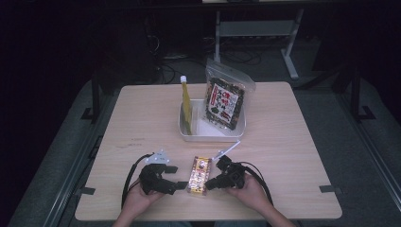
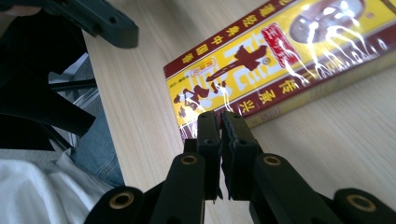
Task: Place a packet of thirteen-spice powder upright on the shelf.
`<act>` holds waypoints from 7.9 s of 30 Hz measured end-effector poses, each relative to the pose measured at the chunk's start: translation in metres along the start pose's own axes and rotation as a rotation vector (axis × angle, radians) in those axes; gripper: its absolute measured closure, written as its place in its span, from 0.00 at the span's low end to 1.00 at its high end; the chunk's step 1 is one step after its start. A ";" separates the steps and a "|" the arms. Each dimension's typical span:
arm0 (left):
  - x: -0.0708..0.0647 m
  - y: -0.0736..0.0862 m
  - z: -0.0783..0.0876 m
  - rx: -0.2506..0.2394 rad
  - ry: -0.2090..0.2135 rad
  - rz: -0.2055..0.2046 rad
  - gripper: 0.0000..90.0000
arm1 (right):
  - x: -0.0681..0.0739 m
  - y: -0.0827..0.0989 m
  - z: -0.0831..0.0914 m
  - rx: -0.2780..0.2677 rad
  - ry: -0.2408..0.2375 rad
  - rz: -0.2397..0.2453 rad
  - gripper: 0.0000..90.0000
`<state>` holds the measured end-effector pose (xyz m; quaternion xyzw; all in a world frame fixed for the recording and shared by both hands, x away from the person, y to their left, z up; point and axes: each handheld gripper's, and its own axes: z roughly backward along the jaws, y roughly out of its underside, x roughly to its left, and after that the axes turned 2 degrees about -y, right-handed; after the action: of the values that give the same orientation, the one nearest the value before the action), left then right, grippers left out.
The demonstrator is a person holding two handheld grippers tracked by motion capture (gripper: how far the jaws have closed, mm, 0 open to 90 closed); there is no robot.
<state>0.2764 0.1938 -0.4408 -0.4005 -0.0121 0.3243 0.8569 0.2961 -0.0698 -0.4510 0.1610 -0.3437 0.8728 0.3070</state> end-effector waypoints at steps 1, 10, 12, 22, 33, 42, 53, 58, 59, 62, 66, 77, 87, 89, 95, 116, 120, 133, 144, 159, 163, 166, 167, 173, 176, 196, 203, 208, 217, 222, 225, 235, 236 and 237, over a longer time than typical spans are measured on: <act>0.000 0.000 0.000 0.002 0.001 -0.001 0.26 | 0.001 -0.001 -0.001 0.000 -0.004 0.003 0.95; -0.002 0.001 -0.004 0.020 -0.002 -0.015 0.24 | 0.005 -0.016 -0.016 -0.007 -0.029 0.016 0.94; -0.004 0.000 -0.005 0.028 -0.010 -0.022 0.23 | 0.006 -0.018 -0.015 -0.017 -0.017 0.020 0.92; -0.014 -0.004 -0.022 0.050 -0.041 -0.036 0.19 | -0.004 -0.016 0.018 -0.109 0.068 -0.013 0.81; -0.021 -0.005 -0.035 0.075 -0.086 -0.046 0.17 | -0.008 -0.016 0.025 -0.137 0.108 -0.024 0.65; -0.022 -0.005 -0.037 0.097 -0.101 -0.053 0.18 | -0.010 -0.018 0.025 -0.134 0.119 -0.027 0.62; -0.018 -0.003 -0.031 0.093 -0.099 -0.046 0.33 | -0.013 -0.019 0.028 -0.136 0.129 -0.031 0.60; -0.021 -0.005 -0.034 0.097 -0.109 -0.059 0.29 | -0.015 -0.019 0.030 -0.140 0.135 -0.038 0.59; -0.021 -0.005 -0.035 0.104 -0.114 -0.064 0.28 | -0.015 -0.019 0.031 -0.139 0.136 -0.043 0.59; -0.023 -0.005 -0.037 0.113 -0.137 -0.081 0.30 | -0.017 -0.019 0.031 -0.141 0.137 -0.043 0.58; -0.022 -0.006 -0.037 0.119 -0.137 -0.080 0.32 | -0.020 -0.019 0.030 -0.137 0.136 -0.052 0.56; -0.023 -0.006 -0.037 0.127 -0.141 -0.086 0.32 | -0.027 -0.021 0.031 -0.130 0.139 -0.083 0.52; -0.025 -0.007 -0.035 0.132 -0.164 -0.114 0.35 | -0.031 -0.024 0.033 -0.124 0.135 -0.094 0.48; -0.024 -0.006 -0.035 0.129 -0.162 -0.115 0.35 | -0.032 -0.024 0.034 -0.126 0.136 -0.097 0.49; -0.025 -0.007 -0.034 0.133 -0.161 -0.117 0.36 | -0.034 -0.023 0.035 -0.131 0.133 -0.103 0.48; -0.032 -0.010 -0.013 0.000 -0.171 -0.126 0.37 | -0.049 -0.035 0.039 -0.143 0.020 -0.194 0.37; -0.035 -0.011 -0.009 -0.030 -0.171 -0.141 0.37 | -0.051 -0.036 0.039 -0.156 -0.013 -0.218 0.37; -0.040 -0.013 0.000 -0.101 -0.174 -0.173 0.37 | -0.058 -0.045 0.044 -0.132 -0.158 -0.279 0.46; -0.039 -0.012 0.001 -0.112 -0.164 -0.185 0.37 | -0.058 -0.044 0.050 -0.124 -0.208 -0.295 0.58; -0.032 -0.010 -0.005 -0.086 -0.162 -0.176 0.35 | -0.038 -0.060 0.067 -0.140 -0.212 -0.323 0.74; -0.029 -0.010 -0.005 -0.089 -0.157 -0.159 0.34 | -0.029 -0.066 0.069 -0.135 -0.172 -0.304 0.75; -0.027 -0.009 -0.004 -0.099 -0.153 -0.145 0.32 | -0.020 -0.073 0.070 -0.128 -0.131 -0.294 0.76; -0.026 -0.009 -0.004 -0.102 -0.155 -0.142 0.32 | -0.020 -0.073 0.070 -0.128 -0.131 -0.294 0.76; -0.023 -0.008 0.000 -0.118 -0.169 -0.122 0.27 | -0.009 -0.083 0.076 -0.118 -0.041 -0.277 0.76; -0.022 -0.007 0.002 -0.122 -0.173 -0.113 0.26 | -0.006 -0.087 0.081 -0.124 -0.013 -0.278 0.76; -0.008 -0.002 0.012 -0.138 -0.210 -0.064 0.25 | 0.003 -0.122 0.115 -0.178 0.191 -0.303 0.76; -0.003 0.000 0.015 -0.142 -0.222 -0.050 0.25 | 0.001 -0.134 0.122 -0.196 0.242 -0.324 0.76; 0.003 0.002 0.019 -0.152 -0.223 -0.027 0.26 | -0.003 -0.145 0.125 -0.215 0.293 -0.348 0.76; 0.008 0.005 0.024 -0.165 -0.229 -0.009 0.26 | -0.008 -0.160 0.125 -0.228 0.368 -0.379 0.76; 0.010 0.005 0.024 -0.164 -0.233 -0.006 0.26 | -0.011 -0.170 0.122 -0.225 0.394 -0.387 0.76; 0.011 0.005 0.024 -0.165 -0.233 0.000 0.26 | -0.015 -0.176 0.120 -0.233 0.409 -0.408 0.76; 0.013 0.006 0.026 -0.174 -0.223 0.001 0.26 | -0.021 -0.190 0.114 -0.257 0.455 -0.454 0.76; 0.015 0.006 0.026 -0.179 -0.220 0.004 0.26 | -0.021 -0.193 0.111 -0.262 0.463 -0.462 0.76; 0.015 0.006 0.026 -0.179 -0.220 0.004 0.26 | -0.021 -0.193 0.111 -0.262 0.463 -0.462 0.76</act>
<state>0.2775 0.2226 -0.4303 -0.4373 -0.1343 0.3654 0.8107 0.4449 -0.0452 -0.2860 -0.0084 -0.3285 0.7422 0.5840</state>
